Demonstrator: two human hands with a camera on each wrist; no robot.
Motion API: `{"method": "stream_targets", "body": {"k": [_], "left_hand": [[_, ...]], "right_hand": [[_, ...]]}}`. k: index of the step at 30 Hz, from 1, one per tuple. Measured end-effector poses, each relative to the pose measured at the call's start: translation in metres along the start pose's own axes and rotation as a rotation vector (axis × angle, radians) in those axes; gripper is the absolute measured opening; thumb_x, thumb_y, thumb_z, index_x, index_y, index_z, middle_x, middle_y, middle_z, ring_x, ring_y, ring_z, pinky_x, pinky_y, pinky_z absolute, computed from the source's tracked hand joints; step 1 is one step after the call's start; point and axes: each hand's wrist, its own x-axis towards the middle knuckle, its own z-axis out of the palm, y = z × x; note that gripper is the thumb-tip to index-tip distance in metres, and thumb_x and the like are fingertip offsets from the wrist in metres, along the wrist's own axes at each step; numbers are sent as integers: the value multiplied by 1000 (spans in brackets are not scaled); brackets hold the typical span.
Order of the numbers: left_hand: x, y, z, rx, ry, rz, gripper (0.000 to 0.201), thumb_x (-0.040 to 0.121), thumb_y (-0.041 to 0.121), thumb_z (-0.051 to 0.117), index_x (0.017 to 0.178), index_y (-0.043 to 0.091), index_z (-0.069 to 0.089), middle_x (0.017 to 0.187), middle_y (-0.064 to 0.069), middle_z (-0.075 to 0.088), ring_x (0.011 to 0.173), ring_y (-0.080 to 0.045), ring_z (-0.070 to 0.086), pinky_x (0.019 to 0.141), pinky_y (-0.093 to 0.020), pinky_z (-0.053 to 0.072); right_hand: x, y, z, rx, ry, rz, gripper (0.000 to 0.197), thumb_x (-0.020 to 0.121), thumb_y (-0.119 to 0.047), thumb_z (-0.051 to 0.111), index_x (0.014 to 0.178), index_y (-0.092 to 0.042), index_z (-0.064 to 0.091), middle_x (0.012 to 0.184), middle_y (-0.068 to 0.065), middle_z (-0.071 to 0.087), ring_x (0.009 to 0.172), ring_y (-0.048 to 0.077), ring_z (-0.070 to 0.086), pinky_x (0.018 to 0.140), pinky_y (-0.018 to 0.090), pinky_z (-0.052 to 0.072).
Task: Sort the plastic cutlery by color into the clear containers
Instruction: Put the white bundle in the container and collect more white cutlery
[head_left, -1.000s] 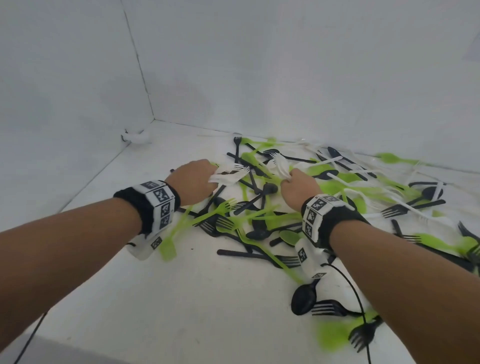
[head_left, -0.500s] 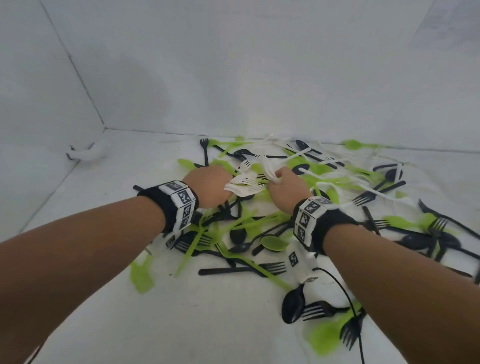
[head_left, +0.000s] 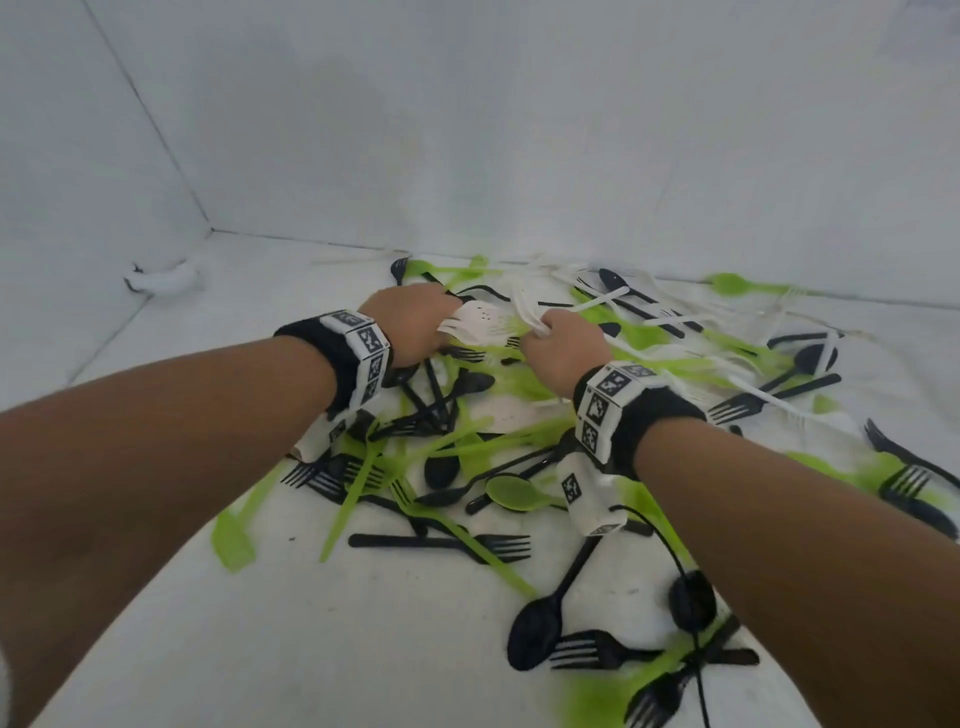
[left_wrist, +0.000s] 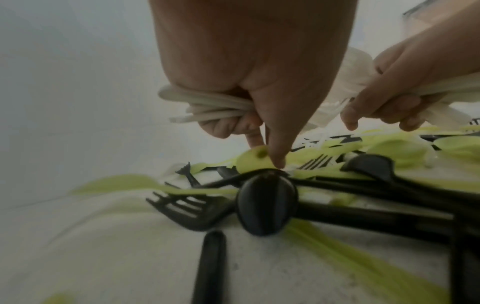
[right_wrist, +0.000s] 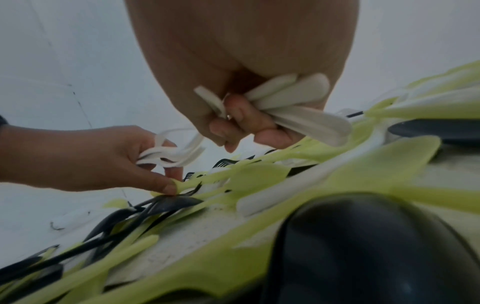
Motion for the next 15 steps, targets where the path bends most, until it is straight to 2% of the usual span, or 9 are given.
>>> {"method": "stream_targets", "body": {"k": [3, 5, 8, 10, 12, 15], "left_hand": [[-10, 1, -12, -54, 5, 25, 30, 97, 34, 64, 119, 14, 65, 109, -3, 60, 107, -28, 60, 89, -41, 49], [-17, 0, -17, -57, 33, 18, 29, 100, 35, 58, 117, 13, 66, 110, -6, 63, 104, -27, 61, 89, -40, 49], [-27, -12, -15, 34, -2, -19, 22, 101, 36, 54, 106, 17, 65, 99, -1, 59, 93, -23, 59, 79, -33, 45], [-30, -22, -14, 52, -81, -29, 23, 98, 40, 60, 88, 19, 60, 85, 3, 54, 83, -21, 57, 70, -30, 38], [-33, -26, -18, 15, -152, -68, 34, 94, 44, 65, 75, 17, 55, 75, 3, 55, 72, -22, 58, 61, -30, 36], [-35, -30, -18, -61, -132, -91, 39, 97, 44, 60, 71, 16, 51, 71, 2, 55, 64, -15, 50, 56, -27, 34]], "right_hand": [[11, 2, 0, -29, -37, -49, 19, 95, -26, 52, 79, -16, 53, 77, 1, 57, 69, 19, 54, 53, 28, 32], [17, 2, -1, -49, -45, -74, 17, 95, -28, 51, 88, -14, 57, 83, 1, 59, 74, 20, 56, 54, 28, 33], [20, -2, 1, -133, -77, -124, 18, 96, -30, 52, 95, -13, 58, 85, -2, 56, 86, 23, 58, 61, 29, 35], [21, -6, 3, -191, -105, -158, 18, 96, -31, 52, 92, -14, 57, 84, -3, 55, 88, 24, 57, 65, 30, 36], [23, -9, 6, -225, -118, -160, 18, 95, -30, 52, 87, -14, 56, 83, 0, 57, 83, 25, 57, 61, 30, 35], [24, -11, 9, -277, -150, -113, 19, 93, -28, 52, 85, -12, 57, 86, 4, 61, 76, 22, 58, 60, 30, 39]]}}
